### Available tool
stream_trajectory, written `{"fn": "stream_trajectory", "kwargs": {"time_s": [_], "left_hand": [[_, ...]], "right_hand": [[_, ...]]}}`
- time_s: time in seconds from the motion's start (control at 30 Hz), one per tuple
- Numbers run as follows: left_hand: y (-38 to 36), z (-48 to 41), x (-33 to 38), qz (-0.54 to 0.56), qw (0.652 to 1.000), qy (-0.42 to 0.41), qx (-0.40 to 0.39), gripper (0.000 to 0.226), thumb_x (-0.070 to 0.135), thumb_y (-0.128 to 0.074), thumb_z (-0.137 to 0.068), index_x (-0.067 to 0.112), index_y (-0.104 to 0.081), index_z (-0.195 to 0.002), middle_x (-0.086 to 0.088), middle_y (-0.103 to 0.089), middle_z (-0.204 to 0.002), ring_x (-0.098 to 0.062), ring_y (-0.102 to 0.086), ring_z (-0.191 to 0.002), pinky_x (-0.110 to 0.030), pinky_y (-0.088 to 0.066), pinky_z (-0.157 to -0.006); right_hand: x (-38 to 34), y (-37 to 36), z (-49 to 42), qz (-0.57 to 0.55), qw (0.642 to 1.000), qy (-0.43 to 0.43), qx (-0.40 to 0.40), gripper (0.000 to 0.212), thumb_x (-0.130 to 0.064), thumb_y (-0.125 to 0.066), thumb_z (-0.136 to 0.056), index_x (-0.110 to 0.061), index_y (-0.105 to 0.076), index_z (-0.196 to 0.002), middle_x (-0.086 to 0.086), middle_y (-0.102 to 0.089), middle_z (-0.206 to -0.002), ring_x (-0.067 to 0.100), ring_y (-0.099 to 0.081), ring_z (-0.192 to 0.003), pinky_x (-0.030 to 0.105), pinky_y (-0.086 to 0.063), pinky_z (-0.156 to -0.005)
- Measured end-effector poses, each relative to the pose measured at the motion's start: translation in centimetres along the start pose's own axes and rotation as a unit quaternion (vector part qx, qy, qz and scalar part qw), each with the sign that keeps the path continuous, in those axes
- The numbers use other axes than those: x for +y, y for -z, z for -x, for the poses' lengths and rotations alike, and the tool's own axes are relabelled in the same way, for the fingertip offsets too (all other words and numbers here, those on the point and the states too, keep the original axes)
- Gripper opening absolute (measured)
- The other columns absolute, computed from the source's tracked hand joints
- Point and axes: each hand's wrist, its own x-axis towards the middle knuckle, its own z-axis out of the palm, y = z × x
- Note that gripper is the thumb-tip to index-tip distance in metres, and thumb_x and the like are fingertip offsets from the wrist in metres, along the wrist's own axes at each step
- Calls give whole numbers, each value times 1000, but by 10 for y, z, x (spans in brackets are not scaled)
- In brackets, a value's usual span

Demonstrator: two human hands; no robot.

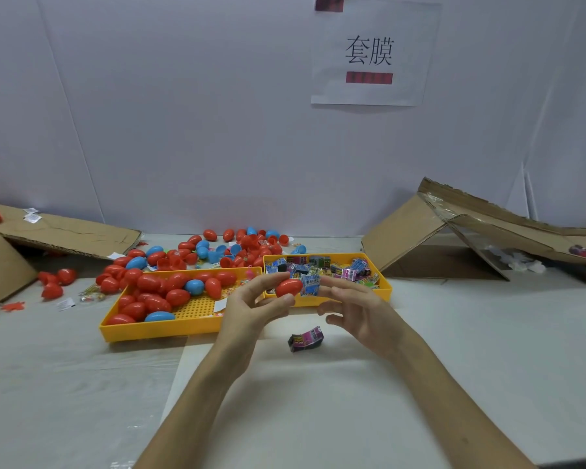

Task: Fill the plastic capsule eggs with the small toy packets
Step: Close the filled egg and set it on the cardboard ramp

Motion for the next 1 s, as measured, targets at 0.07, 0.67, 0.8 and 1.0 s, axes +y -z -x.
{"fn": "stream_trajectory", "kwargs": {"time_s": [0.07, 0.67, 0.8, 1.0], "left_hand": [[-2, 1, 0, -19, 1000, -18, -1, 25, 35, -78, -74, 38, -80, -99, 8, -76, -107, -17, -73, -100, -23, -59, -73], [-1, -4, -13, -134, 990, -38, -32, 27, 19, -84, -81, 34, -74, -101, 26, -72, -94, 3, -68, -91, -12, -53, -68], [-1, -3, -14, -144, 988, -41, -37, 25, 20, -83, -81, 31, -75, -101, 20, -73, -95, 1, -69, -93, -11, -53, -69], [-3, -2, -13, -146, 987, -46, -46, 25, 18, -83, -81, 32, -75, -100, 18, -74, -95, -1, -70, -93, -14, -54, -71]], "right_hand": [[1, -1, 0, 13, 1000, -1, -1, 32, -23, -68, -83, -22, -78, -113, 8, -72, -118, 20, -67, -84, 31, -47, -76], [2, -4, 0, 92, 996, 2, 17, 18, -23, -72, -88, -24, -81, -104, 10, -76, -100, 22, -72, -84, 26, -53, -70], [6, -5, -2, 110, 992, 26, 52, 15, -20, -69, -89, -23, -81, -97, 15, -76, -92, 24, -74, -82, 25, -55, -69], [11, -5, -5, 144, 983, 77, 79, 19, -8, -70, -90, -24, -80, -89, 14, -77, -91, 26, -75, -77, 25, -57, -66]]}}
